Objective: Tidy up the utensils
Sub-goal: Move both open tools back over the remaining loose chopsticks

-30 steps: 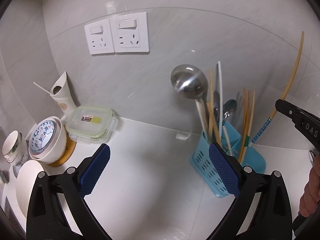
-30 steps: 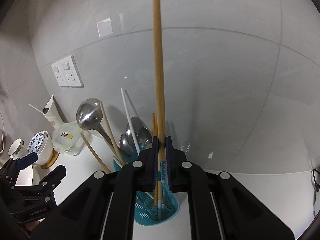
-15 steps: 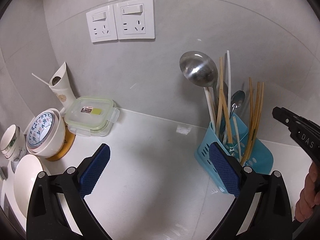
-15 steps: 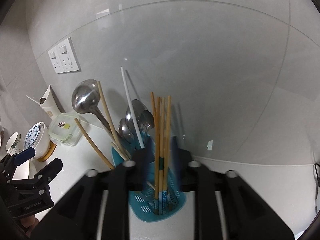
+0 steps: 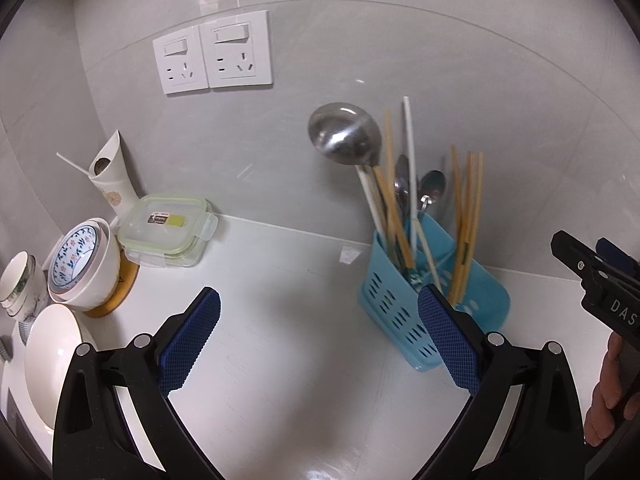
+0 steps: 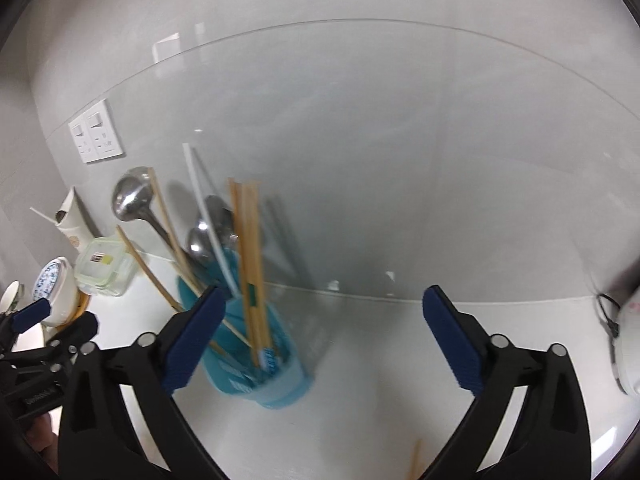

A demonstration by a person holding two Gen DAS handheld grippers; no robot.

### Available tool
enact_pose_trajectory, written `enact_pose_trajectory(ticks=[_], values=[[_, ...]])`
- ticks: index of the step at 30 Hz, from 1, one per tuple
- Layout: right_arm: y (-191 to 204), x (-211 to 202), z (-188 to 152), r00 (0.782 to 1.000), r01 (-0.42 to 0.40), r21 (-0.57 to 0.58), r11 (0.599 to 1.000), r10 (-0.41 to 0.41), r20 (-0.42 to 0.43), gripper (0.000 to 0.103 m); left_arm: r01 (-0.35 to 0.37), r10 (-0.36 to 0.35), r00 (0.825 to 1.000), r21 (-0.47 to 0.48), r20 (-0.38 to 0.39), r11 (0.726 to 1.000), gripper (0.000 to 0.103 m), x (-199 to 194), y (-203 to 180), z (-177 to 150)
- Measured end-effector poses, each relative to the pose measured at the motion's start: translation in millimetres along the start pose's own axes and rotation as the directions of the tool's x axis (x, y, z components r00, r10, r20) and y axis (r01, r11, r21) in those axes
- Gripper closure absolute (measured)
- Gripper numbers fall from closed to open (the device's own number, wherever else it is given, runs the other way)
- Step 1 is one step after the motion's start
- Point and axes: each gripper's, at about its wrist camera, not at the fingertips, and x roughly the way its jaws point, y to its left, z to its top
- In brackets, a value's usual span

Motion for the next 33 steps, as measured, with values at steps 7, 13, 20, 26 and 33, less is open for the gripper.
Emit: enact_pose_trajectory(ticks=[7, 13, 20, 26, 33], values=[[-40, -30, -22, 0.998, 0.056, 0.042, 0.998, -0.055, -0.02, 0.008, 0.051, -0.05, 0.998, 0.025, -0.025, 0.998, 0.006, -21, -29, -16], [-76, -61, -43, 0.993, 0.113, 0.049, 0.992, -0.111, -0.04, 0.008, 0.106, -0.103, 0.993, 0.065, -0.054, 0.992, 0.006, -36, -63, -32], [-119, -89, -76, 0.984, 0.167, 0.085, 0.982, -0.161, -0.081, 0.008, 0.177, -0.163, 0.98, 0.131, -0.113, 0.975, 0.006, -45, -111, -61], [-151, -106, -109, 0.973, 0.209, 0.118, 0.971, -0.194, -0.122, 0.008, 0.228, -0.198, 0.964, 0.174, -0.176, 0.958, 0.006, -45, -150, -92], [-172, -114, -146, 0.958, 0.244, 0.127, 0.961, -0.218, -0.188, 0.008, 0.247, -0.188, 0.948, 0.222, -0.256, 0.943, 0.006, -33, -184, -131]])
